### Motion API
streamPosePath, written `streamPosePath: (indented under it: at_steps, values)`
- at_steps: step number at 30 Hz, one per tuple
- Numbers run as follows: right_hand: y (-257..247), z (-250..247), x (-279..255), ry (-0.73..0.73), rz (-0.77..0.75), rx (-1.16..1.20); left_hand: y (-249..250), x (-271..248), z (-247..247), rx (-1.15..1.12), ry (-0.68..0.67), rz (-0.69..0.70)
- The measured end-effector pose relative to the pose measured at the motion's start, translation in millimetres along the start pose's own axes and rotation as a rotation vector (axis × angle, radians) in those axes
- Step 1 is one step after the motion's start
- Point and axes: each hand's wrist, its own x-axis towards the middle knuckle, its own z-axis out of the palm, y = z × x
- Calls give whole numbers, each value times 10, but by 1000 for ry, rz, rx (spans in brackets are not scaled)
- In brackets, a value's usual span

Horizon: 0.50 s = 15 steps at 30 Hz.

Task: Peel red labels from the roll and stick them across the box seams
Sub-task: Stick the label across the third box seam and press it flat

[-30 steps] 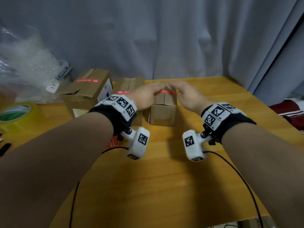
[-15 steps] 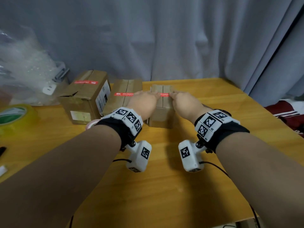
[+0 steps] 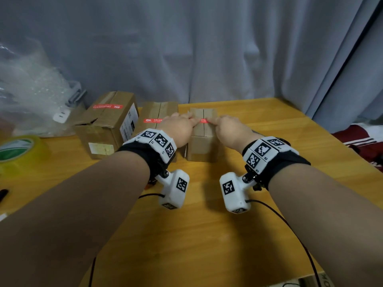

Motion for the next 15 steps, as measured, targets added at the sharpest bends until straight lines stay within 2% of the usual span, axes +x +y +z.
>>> streamPosePath:
  at_steps: [5, 10, 15]
  values:
    - [-54, 9, -155, 90, 48, 57, 49, -40, 60, 28, 146, -69]
    - [-124, 54, -205, 123, 111, 106, 79, -117, 79, 49, 182, -114]
    - [-134, 70, -163, 112, 108, 175, 26, -112, 89, -73, 215, -128]
